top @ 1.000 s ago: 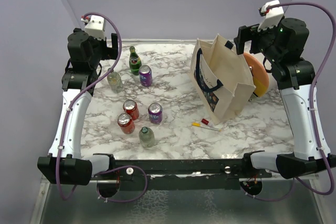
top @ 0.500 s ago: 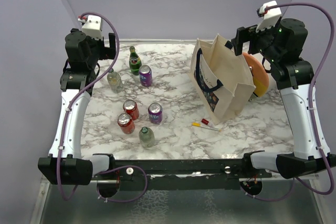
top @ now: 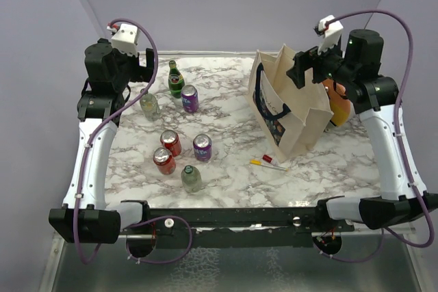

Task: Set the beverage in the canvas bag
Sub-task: Move the canvas bag to the center of the board.

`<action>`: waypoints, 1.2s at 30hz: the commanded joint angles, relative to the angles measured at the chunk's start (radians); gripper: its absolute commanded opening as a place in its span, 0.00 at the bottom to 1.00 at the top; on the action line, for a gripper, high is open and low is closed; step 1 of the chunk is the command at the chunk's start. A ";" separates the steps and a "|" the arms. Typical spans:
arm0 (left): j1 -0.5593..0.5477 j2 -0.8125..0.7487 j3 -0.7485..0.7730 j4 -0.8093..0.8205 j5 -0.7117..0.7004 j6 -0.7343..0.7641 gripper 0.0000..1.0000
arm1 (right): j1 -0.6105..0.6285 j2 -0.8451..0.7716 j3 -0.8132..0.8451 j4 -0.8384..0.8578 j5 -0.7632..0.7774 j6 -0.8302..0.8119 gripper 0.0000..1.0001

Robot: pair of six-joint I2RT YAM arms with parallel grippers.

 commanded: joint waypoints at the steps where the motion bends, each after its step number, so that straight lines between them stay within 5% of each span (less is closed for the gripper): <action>1: 0.004 -0.018 -0.014 -0.016 0.044 0.010 0.99 | 0.041 0.043 -0.050 -0.086 -0.080 -0.009 1.00; 8: 0.004 -0.022 -0.041 -0.020 0.060 0.005 0.99 | 0.121 0.108 -0.098 -0.096 -0.052 0.031 0.96; 12: 0.004 -0.016 -0.041 -0.019 0.063 0.006 0.99 | 0.125 0.156 -0.109 -0.096 -0.054 0.099 0.85; 19: 0.005 0.000 -0.038 -0.020 0.063 0.009 0.99 | 0.169 0.194 -0.141 -0.099 -0.106 0.189 0.58; 28: 0.004 0.007 -0.041 -0.039 0.073 0.020 0.99 | 0.208 0.228 -0.124 -0.078 -0.188 0.294 0.03; 36: 0.004 0.009 -0.078 -0.087 0.069 0.042 0.99 | 0.284 0.318 -0.039 -0.044 -0.175 0.364 0.01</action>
